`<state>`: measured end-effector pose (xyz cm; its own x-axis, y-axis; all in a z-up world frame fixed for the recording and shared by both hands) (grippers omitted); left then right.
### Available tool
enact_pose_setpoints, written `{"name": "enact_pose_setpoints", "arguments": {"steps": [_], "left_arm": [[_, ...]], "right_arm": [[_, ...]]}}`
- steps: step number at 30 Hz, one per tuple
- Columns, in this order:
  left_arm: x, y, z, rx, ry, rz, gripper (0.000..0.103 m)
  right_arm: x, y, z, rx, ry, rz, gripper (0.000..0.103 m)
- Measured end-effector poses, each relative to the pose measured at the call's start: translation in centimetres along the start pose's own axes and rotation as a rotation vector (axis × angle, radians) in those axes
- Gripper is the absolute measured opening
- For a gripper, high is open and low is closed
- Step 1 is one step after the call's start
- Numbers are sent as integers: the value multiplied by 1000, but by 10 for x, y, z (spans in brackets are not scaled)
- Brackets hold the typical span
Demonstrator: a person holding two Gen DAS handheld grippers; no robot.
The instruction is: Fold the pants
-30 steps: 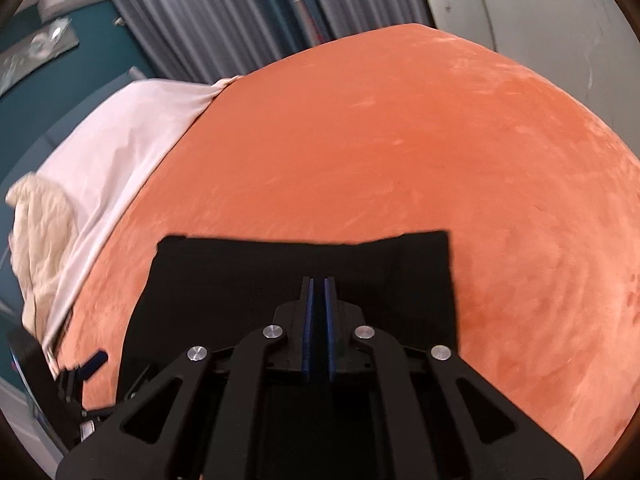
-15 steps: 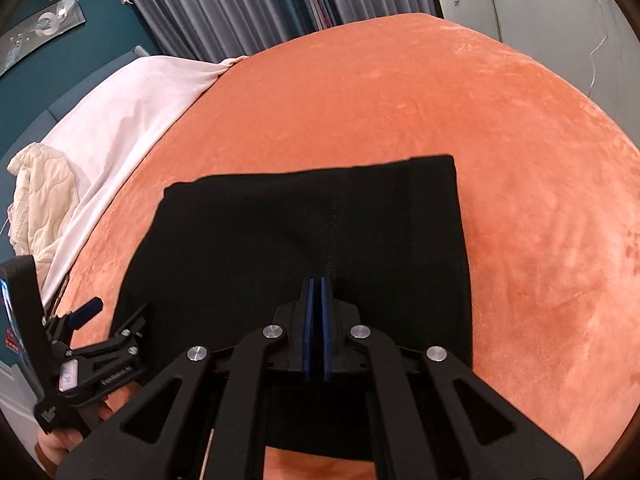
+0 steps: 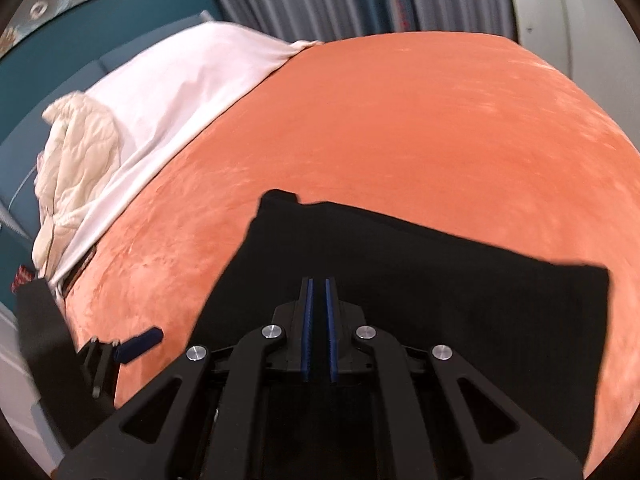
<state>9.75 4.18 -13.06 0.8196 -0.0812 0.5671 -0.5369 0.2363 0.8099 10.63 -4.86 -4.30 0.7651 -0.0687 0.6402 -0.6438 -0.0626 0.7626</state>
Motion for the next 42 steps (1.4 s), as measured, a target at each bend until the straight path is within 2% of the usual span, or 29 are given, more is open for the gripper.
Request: {"name": "enact_pose_setpoints", "arguments": {"steps": [7,11,15,18,20,22,24,27,28,29,31,32,33,34,35,38,40,42], "left_arm": [[2,-3,-7,-30,12,-24,98],[4,-4,-9,-46,25,-35,98],[5,-6,-9,-57,21,-45,98],[3,-3,-10,-56,17,-45,98],[3,-2,-10,-52,12,-45,98],[2,-2,-9,-52,9,-45,98],[1,-2,-6,-50,7,-42,98],[0,-3,-3,-36,0,-35,98],[0,-3,-1,-36,-4,-34,98],[-1,-5,2,-30,-5,-33,98],[-2,-3,6,-7,-12,-23,98],[-3,-1,7,0,-15,-15,98],[-3,1,7,0,-12,-10,98],[-4,4,7,-3,-6,-5,98],[-6,6,6,-6,1,-2,98],[-12,7,4,-14,29,-3,98],[-14,12,6,-12,42,-1,98],[-17,25,6,5,37,16,98]], "right_arm": [[25,-43,-31,12,69,-34,7],[34,-57,-29,12,63,-45,6],[34,-74,-23,-26,57,-62,5],[32,-82,-7,-30,-4,-82,5],[33,-69,3,-48,-47,-47,8],[31,-41,14,-57,-62,16,8],[21,-17,31,-60,-80,43,8],[-9,4,71,-133,-113,12,8],[-23,1,95,-204,-128,-24,1],[-35,-2,116,-223,-157,-44,0],[-45,4,143,-77,-291,-47,0],[-46,14,151,-75,-343,-49,0],[-46,26,156,-116,-350,-27,6],[-45,43,156,-180,-309,20,7],[-47,53,155,-202,-278,43,7],[-68,58,159,-204,-235,5,6],[-88,51,171,-247,-248,-28,31],[-95,65,181,-240,-310,-7,31]]}}
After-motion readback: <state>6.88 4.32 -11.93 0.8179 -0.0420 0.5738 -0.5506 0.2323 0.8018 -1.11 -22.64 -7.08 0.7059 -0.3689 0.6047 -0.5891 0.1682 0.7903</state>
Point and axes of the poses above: each gripper's, at about its wrist camera, not at the fingertips, and y roughly against the way its jaws point, z to its right, x to its top, the point moved 4 cm from there along -y, roughly the way its jaws point, and after that the axes turned 14 degrees about -x, right-handed, at the moved point
